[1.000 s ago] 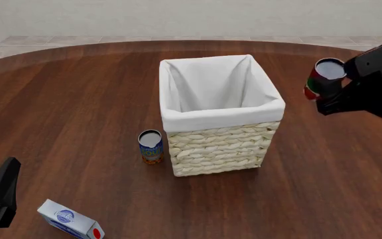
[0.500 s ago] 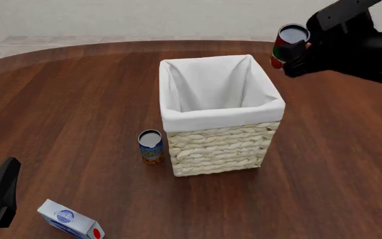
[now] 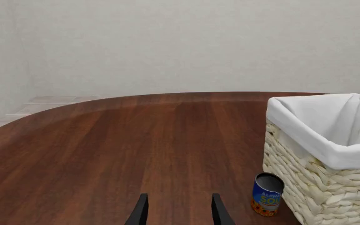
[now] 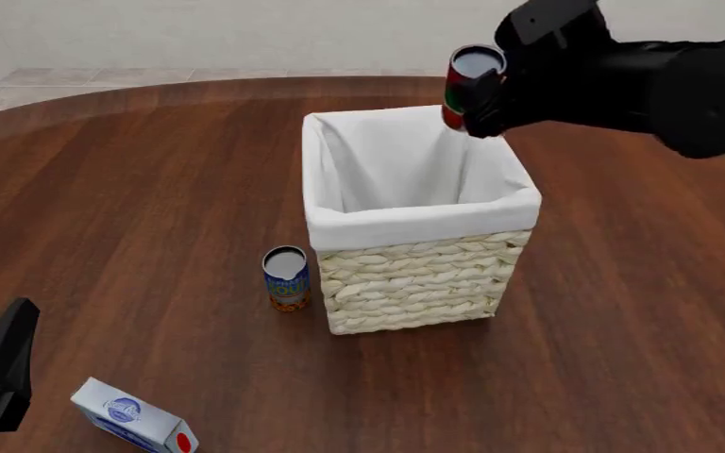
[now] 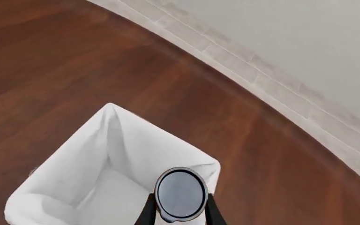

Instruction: Pick up the tomato sauce, and put it in the basket.

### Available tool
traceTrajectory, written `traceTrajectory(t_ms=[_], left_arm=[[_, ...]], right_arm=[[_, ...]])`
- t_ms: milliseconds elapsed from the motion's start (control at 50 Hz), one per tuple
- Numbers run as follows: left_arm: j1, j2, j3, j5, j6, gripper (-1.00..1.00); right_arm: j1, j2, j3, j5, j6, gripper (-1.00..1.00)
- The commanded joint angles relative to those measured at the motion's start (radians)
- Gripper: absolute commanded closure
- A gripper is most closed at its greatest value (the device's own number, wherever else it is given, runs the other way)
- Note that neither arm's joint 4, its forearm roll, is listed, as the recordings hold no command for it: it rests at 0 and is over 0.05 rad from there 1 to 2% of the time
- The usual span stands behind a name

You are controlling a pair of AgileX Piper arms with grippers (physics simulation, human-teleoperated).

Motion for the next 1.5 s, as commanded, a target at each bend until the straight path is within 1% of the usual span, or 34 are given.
traceTrajectory(t_ms=[20, 100, 160, 380, 420, 460, 500, 540, 560, 600, 660, 720, 820, 860, 960, 1060, 1180, 1200, 1340, 1500], left_arm=[[0.000, 0.000, 0.000, 0.000, 0.000, -1.00], [0.000, 0.000, 0.000, 0.000, 0.000, -1.00], [0.000, 0.000, 0.000, 0.000, 0.000, -1.00], [0.000, 0.000, 0.000, 0.000, 0.000, -1.00], [0.000, 0.000, 0.000, 0.000, 0.000, -1.00], [0.000, 0.000, 0.000, 0.000, 0.000, -1.00], [0.000, 0.000, 0.000, 0.000, 0.000, -1.00], [0.000, 0.000, 0.000, 0.000, 0.000, -1.00], [0.000, 0.000, 0.000, 0.000, 0.000, -1.00], [0.000, 0.000, 0.000, 0.000, 0.000, -1.00], [0.000, 0.000, 0.000, 0.000, 0.000, -1.00], [0.000, 0.000, 0.000, 0.000, 0.000, -1.00], [0.000, 0.000, 0.000, 0.000, 0.000, -1.00], [0.000, 0.000, 0.000, 0.000, 0.000, -1.00], [0.000, 0.000, 0.000, 0.000, 0.000, -1.00], [0.000, 0.000, 0.000, 0.000, 0.000, -1.00], [0.000, 0.000, 0.000, 0.000, 0.000, -1.00], [0.000, 0.000, 0.000, 0.000, 0.000, -1.00], [0.000, 0.000, 0.000, 0.000, 0.000, -1.00], [0.000, 0.000, 0.000, 0.000, 0.000, -1.00]], right_arm=[[0.058, 0.054, -0.061, 0.048, 0.018, 1.00], [0.066, 0.080, -0.078, 0.063, 0.017, 1.00], [0.086, 0.108, -0.094, 0.092, 0.018, 1.00], [0.100, 0.177, -0.158, 0.146, 0.019, 1.00], [0.102, 0.193, -0.161, 0.152, 0.008, 1.00], [0.111, 0.209, -0.170, 0.164, 0.018, 1.00], [0.105, 0.225, -0.179, 0.166, 0.004, 1.00], [0.107, 0.252, -0.200, 0.194, 0.010, 1.00], [0.109, 0.260, -0.204, 0.200, 0.003, 1.00], [0.105, 0.281, -0.225, 0.224, 0.017, 1.00], [0.098, 0.300, -0.236, 0.240, 0.003, 1.00], [0.100, 0.307, -0.245, 0.250, 0.007, 1.00], [0.093, 0.331, -0.250, 0.271, -0.015, 1.00], [0.079, 0.342, -0.262, 0.271, -0.019, 1.00], [0.081, 0.364, -0.261, 0.286, -0.022, 1.00], [0.074, 0.380, -0.266, 0.284, -0.036, 1.00], [0.070, 0.393, -0.276, 0.289, -0.036, 1.00], [0.064, 0.391, -0.278, 0.287, -0.042, -1.00], [0.062, 0.379, -0.266, 0.286, -0.041, -1.00], [0.062, 0.381, -0.280, 0.288, -0.041, -1.00]])
